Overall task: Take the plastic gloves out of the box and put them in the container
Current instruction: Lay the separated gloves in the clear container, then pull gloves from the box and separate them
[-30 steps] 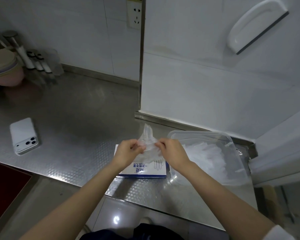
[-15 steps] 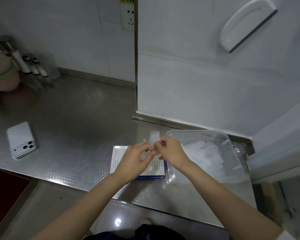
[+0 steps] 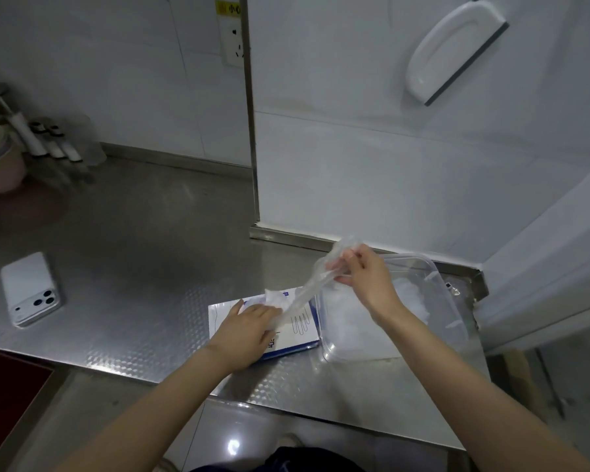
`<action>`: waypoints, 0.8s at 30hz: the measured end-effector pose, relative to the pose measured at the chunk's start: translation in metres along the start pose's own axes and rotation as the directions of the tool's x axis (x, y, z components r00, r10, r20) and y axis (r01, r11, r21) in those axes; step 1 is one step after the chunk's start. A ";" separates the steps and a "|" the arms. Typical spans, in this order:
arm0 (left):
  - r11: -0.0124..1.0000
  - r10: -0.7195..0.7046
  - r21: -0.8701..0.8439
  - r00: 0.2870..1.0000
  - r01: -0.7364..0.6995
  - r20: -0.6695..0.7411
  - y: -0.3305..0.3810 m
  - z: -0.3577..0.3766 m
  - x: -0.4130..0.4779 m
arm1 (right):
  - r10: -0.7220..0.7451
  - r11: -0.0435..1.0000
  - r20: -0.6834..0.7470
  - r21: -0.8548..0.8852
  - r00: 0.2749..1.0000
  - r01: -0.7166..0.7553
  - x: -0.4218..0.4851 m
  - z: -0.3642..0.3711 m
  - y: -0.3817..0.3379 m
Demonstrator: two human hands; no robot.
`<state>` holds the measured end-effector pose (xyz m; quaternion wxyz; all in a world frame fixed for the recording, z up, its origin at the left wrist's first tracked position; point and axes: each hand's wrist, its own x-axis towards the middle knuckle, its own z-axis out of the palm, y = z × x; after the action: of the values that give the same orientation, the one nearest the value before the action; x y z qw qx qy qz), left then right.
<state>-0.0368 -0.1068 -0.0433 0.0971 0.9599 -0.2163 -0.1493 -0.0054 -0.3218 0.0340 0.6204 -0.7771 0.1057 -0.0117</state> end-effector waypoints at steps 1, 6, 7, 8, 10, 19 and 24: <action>1.000 -0.003 0.013 1.000 0.002 0.015 -0.001 0.000 0.000 | -0.016 0.999 -0.044 0.043 0.999 0.017 0.003 -0.005 -0.006; 0.982 -0.053 -0.185 0.994 0.035 -0.093 0.005 -0.014 0.009 | -0.116 0.992 0.019 0.060 0.993 0.115 0.010 -0.035 -0.038; 0.948 -0.104 -0.314 0.979 0.044 -0.177 0.011 -0.025 0.012 | -0.117 0.993 0.103 0.017 0.988 0.116 0.007 -0.040 -0.041; 0.888 -0.168 -0.459 0.954 0.037 -0.248 0.018 -0.037 0.016 | -0.116 0.992 0.196 -0.027 0.974 0.124 0.004 -0.045 -0.043; 0.688 -0.255 -0.725 0.927 -0.026 -0.275 0.036 -0.067 0.022 | -0.090 0.987 0.384 -0.090 0.919 0.134 -0.004 -0.051 -0.045; 0.512 0.177 -0.852 0.984 -0.106 -0.016 0.083 -0.112 0.033 | 0.005 0.985 0.598 -0.140 0.801 0.098 -0.015 -0.066 -0.035; 0.523 -0.086 -0.852 0.994 -0.015 -0.070 0.082 -0.102 0.038 | 0.104 0.994 0.472 -0.025 0.875 -0.104 -0.020 -0.087 -0.017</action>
<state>-0.0024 -0.1834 0.0633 0.5611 0.8010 -0.0908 -0.1879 -0.0356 -0.3982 0.0726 0.6277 -0.7492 -0.0071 0.2115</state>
